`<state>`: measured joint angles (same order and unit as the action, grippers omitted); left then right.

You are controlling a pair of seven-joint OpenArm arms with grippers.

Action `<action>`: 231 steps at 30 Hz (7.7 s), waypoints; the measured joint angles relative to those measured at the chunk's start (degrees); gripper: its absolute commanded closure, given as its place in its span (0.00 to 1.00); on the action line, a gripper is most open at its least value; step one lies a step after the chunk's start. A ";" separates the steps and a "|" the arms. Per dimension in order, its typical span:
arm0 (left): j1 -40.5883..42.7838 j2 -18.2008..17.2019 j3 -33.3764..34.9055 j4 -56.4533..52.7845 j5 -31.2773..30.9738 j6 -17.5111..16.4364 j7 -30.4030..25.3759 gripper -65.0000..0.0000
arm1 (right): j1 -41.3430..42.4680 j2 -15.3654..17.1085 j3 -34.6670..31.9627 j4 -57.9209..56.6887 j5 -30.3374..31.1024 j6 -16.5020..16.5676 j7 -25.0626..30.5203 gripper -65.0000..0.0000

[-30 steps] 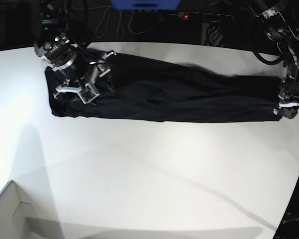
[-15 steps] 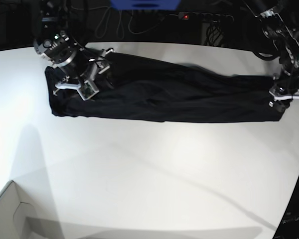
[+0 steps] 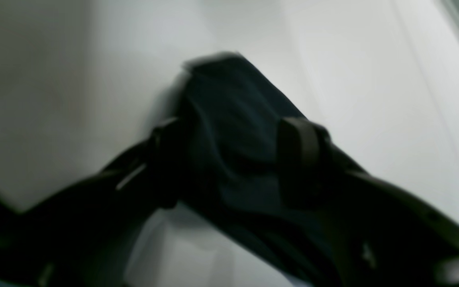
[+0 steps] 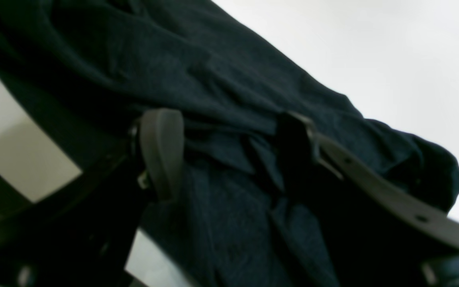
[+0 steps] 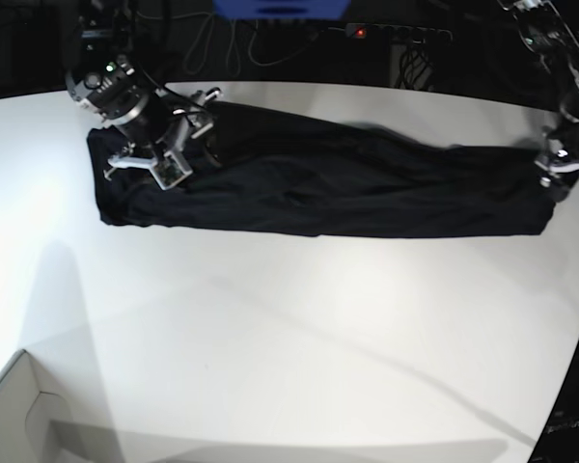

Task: Layout the t-shirt on the table in an organized manner, then fold the t-shirt properly
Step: 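Pinch the strip ends with both grippers and pull the bundle straight, then lift the strip end with the left gripper and fold it toward the right gripper, then release the folded end with the left gripper and raise both grippers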

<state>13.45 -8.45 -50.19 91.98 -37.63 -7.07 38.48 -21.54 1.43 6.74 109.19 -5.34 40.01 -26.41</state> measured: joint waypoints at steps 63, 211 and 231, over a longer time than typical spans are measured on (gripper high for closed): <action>-6.51 -6.80 5.29 -16.28 11.08 -24.63 0.02 0.02 | 0.39 -1.42 0.11 -0.04 0.00 0.00 -0.59 0.42; -3.65 3.56 67.28 15.32 28.96 -5.97 -0.61 0.67 | -0.09 -1.57 7.80 2.80 0.04 0.02 -0.42 0.42; -1.42 5.44 59.65 9.90 29.00 -6.16 0.09 0.68 | 0.42 -2.25 8.85 2.91 0.07 0.02 -0.35 0.42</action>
<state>12.03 -3.01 9.45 101.89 -8.62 -13.23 38.57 -21.12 -0.82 15.59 112.09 -5.28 40.03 -26.76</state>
